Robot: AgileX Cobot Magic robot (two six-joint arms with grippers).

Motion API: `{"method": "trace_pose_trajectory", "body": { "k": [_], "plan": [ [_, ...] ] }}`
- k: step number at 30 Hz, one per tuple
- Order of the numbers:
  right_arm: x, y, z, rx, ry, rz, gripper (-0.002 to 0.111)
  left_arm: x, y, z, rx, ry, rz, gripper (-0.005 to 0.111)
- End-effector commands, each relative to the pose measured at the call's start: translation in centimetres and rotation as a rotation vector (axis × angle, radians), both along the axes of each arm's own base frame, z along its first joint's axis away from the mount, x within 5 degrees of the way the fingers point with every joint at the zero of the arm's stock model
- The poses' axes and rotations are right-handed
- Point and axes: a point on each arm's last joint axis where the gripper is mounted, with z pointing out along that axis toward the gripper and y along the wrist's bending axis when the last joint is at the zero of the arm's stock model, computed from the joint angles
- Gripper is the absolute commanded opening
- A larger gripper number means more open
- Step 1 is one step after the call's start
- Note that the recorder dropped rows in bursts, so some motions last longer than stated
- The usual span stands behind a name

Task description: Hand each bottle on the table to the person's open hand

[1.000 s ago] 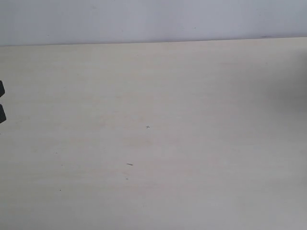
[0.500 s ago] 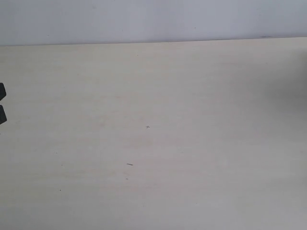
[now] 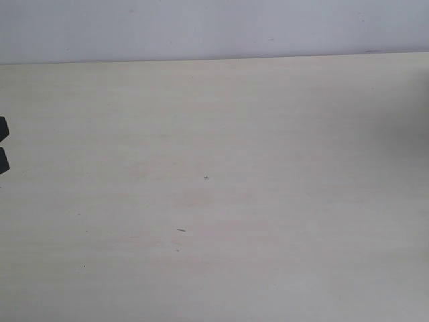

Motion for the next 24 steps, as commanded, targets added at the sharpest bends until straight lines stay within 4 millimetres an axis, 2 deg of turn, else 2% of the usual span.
{"method": "trace_pose_trajectory", "body": {
  "k": [1, 24],
  "plan": [
    [-0.01, -0.01, -0.11, -0.001, -0.002, -0.001, 0.0, -0.12, 0.04, -0.22, 0.004, 0.012, -0.003, 0.0],
    [-0.01, 0.0, -0.12, -0.001, -0.001, 0.0, 0.0, -0.18, 0.0, -0.32, 0.006, 0.025, -0.009, 0.0]
  ]
}}
